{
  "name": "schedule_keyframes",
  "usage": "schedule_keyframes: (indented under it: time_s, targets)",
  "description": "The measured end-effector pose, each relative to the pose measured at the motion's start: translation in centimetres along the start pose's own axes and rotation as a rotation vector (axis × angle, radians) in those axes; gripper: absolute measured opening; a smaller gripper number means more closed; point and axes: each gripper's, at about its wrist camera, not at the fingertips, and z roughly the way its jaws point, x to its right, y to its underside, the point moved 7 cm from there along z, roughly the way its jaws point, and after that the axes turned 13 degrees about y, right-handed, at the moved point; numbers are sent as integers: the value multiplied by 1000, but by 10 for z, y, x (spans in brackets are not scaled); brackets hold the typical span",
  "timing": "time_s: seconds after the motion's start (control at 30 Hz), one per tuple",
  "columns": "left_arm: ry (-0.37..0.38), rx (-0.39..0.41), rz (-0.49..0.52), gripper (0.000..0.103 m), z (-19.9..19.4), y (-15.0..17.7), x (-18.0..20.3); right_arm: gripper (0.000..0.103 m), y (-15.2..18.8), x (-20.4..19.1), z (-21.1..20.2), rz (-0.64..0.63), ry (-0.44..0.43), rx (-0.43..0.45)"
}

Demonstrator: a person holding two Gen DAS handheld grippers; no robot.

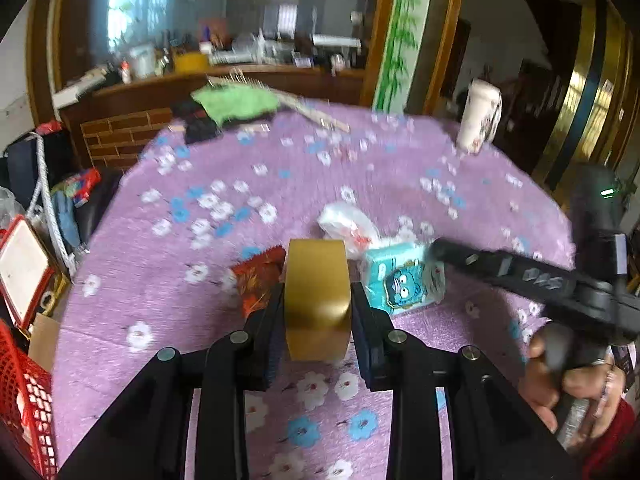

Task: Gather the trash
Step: 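Grasp the gold tape roll with the left tool and lift it, then grasp the blue cartoon tissue pack with the right tool while the left tool holds the tape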

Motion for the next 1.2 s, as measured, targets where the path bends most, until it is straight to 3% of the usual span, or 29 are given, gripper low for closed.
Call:
schedule_keyframes:
  time_s: [0.17,0.27,0.3,0.37,0.47,0.5,0.6,0.77,0.93,1.2]
  targets:
    - [-65,149,-12,29,-33,-7,-22,55,16,-32,2,-117,-84,-67]
    - [-112,194,-32,29,-38,-11,-41,55,40,-66,-15,-260,-267,-168]
    - [-116,199,-46,29,-39,-11,-46,56,44,-72,-20,-291,-289,-166]
    - [-96,185,-82,29,-35,-10,-57,58,44,-77,-24,-340,-242,-119]
    - [-70,173,-104,29,-33,-9,-62,57,36,-68,-18,-388,-19,-7]
    - [-59,177,-109,29,-34,-9,-62,57,36,-67,-16,-401,14,11]
    - [-32,205,-109,29,-42,-12,-58,57,37,-75,-10,-375,-19,8]
    - [-17,262,-113,29,-55,-17,-57,58,54,-100,0,-472,52,42]
    - [-21,248,-121,29,-52,-16,-59,58,64,-105,16,-551,167,42]
    - [-41,222,-90,29,-45,-12,-53,55,66,-99,24,-562,199,28]
